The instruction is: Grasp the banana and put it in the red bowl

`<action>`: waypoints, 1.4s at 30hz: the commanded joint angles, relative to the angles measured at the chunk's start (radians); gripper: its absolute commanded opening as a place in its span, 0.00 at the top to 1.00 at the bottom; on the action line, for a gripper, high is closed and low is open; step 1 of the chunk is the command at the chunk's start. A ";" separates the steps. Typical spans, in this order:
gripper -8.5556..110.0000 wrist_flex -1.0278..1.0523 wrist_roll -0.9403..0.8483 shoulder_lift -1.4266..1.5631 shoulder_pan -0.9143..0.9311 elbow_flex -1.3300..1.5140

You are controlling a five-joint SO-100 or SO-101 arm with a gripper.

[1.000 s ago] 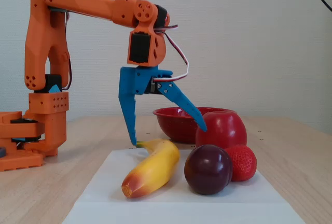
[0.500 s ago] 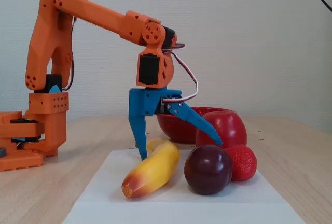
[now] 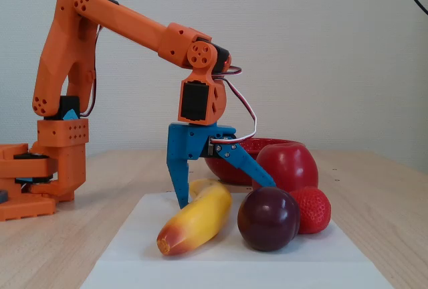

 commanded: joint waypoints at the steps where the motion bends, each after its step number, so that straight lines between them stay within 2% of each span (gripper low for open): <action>1: 0.48 -0.015 -0.031 0.028 0.034 -0.051; 17: 0.92 0.031 -0.055 0.043 0.023 -0.112; 23: 0.92 0.133 -0.083 0.051 0.026 -0.204; 42: 0.92 0.629 -0.212 0.121 0.091 -0.788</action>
